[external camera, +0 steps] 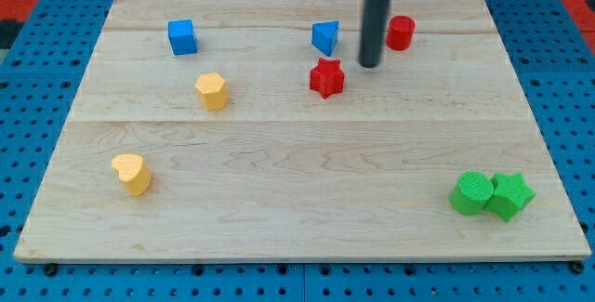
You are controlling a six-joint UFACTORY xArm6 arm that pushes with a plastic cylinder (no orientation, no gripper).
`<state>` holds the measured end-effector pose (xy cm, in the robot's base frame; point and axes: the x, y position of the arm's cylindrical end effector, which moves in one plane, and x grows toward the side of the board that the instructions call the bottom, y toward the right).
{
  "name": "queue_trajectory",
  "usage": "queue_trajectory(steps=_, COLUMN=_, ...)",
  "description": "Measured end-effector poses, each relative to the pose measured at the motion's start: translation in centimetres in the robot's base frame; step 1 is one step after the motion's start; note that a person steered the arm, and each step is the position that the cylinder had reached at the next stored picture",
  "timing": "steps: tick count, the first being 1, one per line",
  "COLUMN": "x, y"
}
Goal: Reposition the red star above the yellow pentagon
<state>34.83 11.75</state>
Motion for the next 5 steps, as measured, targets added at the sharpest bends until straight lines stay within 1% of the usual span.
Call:
queue_trajectory(steps=1, x=3.6, y=-0.1)
queue_trajectory(steps=2, x=3.8, y=-5.5)
queue_trajectory(steps=3, x=1.7, y=-12.3)
queue_trajectory(steps=4, x=1.6, y=-14.7)
queue_trajectory(steps=5, x=1.4, y=-15.2)
